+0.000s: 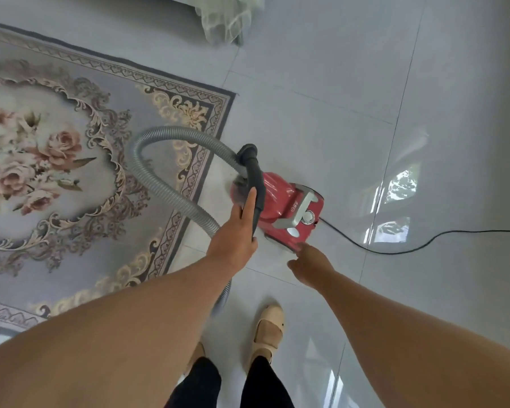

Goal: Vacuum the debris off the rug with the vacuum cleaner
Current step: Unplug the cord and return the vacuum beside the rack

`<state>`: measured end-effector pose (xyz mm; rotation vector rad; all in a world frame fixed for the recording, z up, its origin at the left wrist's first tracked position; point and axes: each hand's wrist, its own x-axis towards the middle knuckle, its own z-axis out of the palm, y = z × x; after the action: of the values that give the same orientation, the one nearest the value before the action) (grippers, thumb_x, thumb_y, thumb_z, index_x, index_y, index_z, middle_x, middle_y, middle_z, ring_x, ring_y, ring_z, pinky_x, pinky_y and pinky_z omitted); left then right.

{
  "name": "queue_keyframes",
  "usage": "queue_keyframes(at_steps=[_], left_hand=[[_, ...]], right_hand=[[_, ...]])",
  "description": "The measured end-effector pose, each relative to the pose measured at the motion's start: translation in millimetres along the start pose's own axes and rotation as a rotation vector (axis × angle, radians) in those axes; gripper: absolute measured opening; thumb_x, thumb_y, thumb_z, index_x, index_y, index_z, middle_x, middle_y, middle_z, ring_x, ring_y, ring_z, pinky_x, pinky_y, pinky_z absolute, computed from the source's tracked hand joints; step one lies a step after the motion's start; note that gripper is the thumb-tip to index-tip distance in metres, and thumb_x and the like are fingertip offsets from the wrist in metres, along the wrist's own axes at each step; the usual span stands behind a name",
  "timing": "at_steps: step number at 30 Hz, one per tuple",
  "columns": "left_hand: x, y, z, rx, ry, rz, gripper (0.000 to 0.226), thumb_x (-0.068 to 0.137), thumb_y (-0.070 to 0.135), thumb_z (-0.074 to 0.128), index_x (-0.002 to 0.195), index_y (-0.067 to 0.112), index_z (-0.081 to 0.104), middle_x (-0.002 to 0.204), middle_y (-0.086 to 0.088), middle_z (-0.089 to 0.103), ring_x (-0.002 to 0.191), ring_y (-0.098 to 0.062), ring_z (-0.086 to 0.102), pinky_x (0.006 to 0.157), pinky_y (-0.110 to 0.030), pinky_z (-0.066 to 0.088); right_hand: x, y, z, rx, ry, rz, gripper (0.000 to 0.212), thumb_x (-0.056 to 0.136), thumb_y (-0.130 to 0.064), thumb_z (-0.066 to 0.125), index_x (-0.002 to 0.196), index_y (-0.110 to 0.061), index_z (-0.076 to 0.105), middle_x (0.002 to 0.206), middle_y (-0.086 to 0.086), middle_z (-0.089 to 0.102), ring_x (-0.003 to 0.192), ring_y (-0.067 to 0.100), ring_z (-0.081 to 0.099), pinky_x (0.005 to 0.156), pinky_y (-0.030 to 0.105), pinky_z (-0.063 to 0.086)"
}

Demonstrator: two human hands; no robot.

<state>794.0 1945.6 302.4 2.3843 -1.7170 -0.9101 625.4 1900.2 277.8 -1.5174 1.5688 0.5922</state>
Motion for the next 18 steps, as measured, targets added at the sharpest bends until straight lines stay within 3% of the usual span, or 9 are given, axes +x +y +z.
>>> queue_keyframes(at_steps=[4, 9, 12, 16, 18], left_hand=[[18, 2, 26, 0.048, -0.009, 0.067, 0.100, 0.090, 0.018, 0.062, 0.152, 0.023, -0.016, 0.118, -0.007, 0.039, 0.064, -0.017, 0.051, 0.061, -0.030, 0.053], [47, -4, 53, 0.142, -0.050, 0.133, 0.100, 0.089, 0.018, 0.063, 0.154, 0.023, -0.014, 0.122, -0.008, 0.039, 0.062, -0.015, 0.046, 0.056, -0.024, 0.040], [60, -11, 63, 0.125, -0.059, 0.157, 0.100, 0.089, 0.015, 0.063, 0.154, 0.022, -0.013, 0.124, -0.009, 0.039, 0.063, -0.016, 0.046, 0.057, -0.024, 0.039], [75, -25, 81, 0.176, -0.088, 0.207, 0.103, 0.087, 0.013, 0.065, 0.154, 0.022, -0.012, 0.123, -0.008, 0.039, 0.060, -0.013, 0.042, 0.056, -0.022, 0.034], [84, -30, 89, 0.202, -0.086, 0.235, 0.103, 0.087, 0.014, 0.066, 0.154, 0.021, -0.012, 0.120, -0.007, 0.040, 0.060, -0.013, 0.041, 0.056, -0.022, 0.033]], right_hand=[[27, 9, 6, 0.033, -0.046, 0.044, 0.053, 0.093, -0.019, 0.052, 0.143, -0.011, 0.038, 0.133, 0.008, 0.057, 0.119, 0.025, 0.055, 0.090, 0.029, 0.045], [65, 16, 18, 0.063, -0.048, 0.053, 0.057, 0.093, -0.021, 0.053, 0.146, -0.013, 0.033, 0.137, 0.009, 0.054, 0.123, 0.027, 0.052, 0.094, 0.031, 0.044], [82, 19, 25, 0.054, -0.038, 0.056, 0.059, 0.092, -0.020, 0.053, 0.147, -0.014, 0.032, 0.136, 0.011, 0.053, 0.121, 0.029, 0.053, 0.089, 0.031, 0.044], [101, 23, 41, 0.084, -0.042, 0.070, 0.069, 0.093, -0.017, 0.052, 0.152, -0.015, 0.016, 0.132, 0.011, 0.055, 0.118, 0.029, 0.053, 0.080, 0.028, 0.040], [109, 25, 49, 0.106, -0.047, 0.087, 0.077, 0.093, -0.017, 0.052, 0.155, -0.017, 0.005, 0.125, 0.010, 0.058, 0.107, 0.028, 0.056, 0.079, 0.030, 0.043]])
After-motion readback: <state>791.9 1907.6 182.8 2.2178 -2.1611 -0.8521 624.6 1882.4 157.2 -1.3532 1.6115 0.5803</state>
